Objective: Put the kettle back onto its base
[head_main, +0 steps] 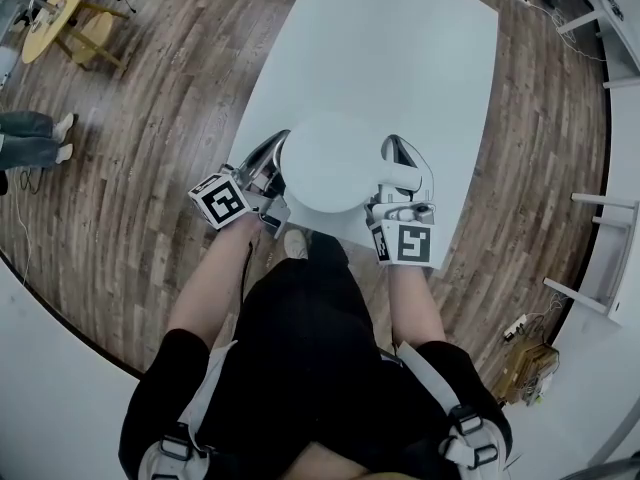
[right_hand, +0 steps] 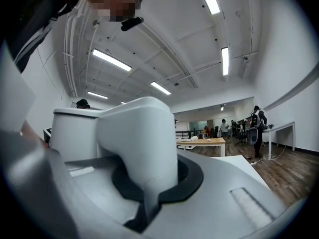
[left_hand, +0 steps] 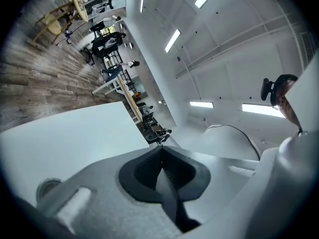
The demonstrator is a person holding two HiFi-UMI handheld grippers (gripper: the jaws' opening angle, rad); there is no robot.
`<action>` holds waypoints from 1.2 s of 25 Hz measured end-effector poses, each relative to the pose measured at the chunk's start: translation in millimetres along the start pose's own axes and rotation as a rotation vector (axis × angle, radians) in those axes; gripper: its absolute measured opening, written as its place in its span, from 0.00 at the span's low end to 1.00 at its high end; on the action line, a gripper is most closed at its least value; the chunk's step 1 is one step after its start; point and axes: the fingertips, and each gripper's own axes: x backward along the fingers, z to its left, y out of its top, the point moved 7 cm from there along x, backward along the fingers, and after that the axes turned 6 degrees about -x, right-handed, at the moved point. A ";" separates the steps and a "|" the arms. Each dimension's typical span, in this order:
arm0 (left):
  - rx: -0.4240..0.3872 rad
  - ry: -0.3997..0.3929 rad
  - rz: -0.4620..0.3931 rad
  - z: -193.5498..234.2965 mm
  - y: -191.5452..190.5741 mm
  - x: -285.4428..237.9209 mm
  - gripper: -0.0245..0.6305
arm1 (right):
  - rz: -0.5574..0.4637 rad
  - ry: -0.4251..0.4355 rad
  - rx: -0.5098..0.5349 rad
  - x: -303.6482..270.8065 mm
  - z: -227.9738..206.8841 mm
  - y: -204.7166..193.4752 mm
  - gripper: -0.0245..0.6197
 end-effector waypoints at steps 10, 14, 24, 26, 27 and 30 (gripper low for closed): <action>-0.023 0.024 0.033 10.4 -7.6 -2.8 0.04 | 0.016 -0.031 -0.042 3.6 -5.0 -23.4 0.05; -0.018 0.008 0.015 12.6 -8.2 -0.2 0.04 | 0.008 -0.035 -0.030 1.9 -3.0 -23.9 0.05; -0.064 -0.018 -0.010 9.6 -6.3 -1.3 0.04 | -0.009 -0.039 -0.025 6.0 -2.0 -22.9 0.05; -0.070 -0.030 -0.015 8.9 -6.4 -1.3 0.04 | -0.011 -0.045 -0.025 7.0 -2.2 -23.0 0.05; -0.076 -0.037 -0.017 8.2 -6.2 -1.5 0.04 | -0.012 -0.049 -0.027 7.6 -2.4 -23.1 0.05; -0.085 -0.055 -0.017 7.0 -6.2 -2.2 0.04 | -0.014 -0.063 -0.027 10.5 -2.2 -22.3 0.05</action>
